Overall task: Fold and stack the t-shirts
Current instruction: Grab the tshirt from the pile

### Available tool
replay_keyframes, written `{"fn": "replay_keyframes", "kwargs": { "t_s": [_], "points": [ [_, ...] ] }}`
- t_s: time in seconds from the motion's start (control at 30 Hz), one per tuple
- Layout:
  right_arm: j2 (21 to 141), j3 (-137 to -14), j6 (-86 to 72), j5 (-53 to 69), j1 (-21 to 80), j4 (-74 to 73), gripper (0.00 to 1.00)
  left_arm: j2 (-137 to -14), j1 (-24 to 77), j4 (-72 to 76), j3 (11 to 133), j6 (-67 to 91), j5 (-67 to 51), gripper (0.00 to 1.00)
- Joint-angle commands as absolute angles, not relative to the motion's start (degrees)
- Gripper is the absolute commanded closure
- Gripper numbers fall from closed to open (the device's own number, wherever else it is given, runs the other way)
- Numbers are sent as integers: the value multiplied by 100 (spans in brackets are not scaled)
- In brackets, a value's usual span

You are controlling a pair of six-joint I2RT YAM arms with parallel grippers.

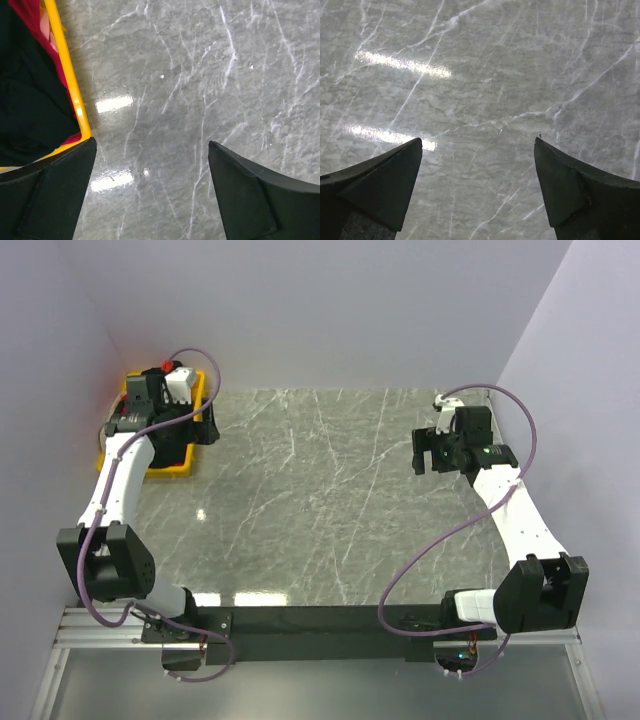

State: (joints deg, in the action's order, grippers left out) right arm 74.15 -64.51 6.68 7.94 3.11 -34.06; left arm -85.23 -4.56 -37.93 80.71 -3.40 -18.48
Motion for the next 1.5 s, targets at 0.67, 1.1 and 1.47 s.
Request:
{"fn": "replay_keyframes", "kwargs": {
  "t_s": [0.67,1.1,1.47],
  "points": [
    [7699,-7040,975,1002,255,-3604,1,-11751,-1784,-4466,12498,-483,-844,1],
    [8033,-7110,1063,1195,211,-3691,1,-12796,-1811,-3797,12348,-686,-869,2],
    [8068,-7137,1063,1362,123,-3806,1,-12806,-1802,-3648,12331,-607,-1283,44]
  ]
}}
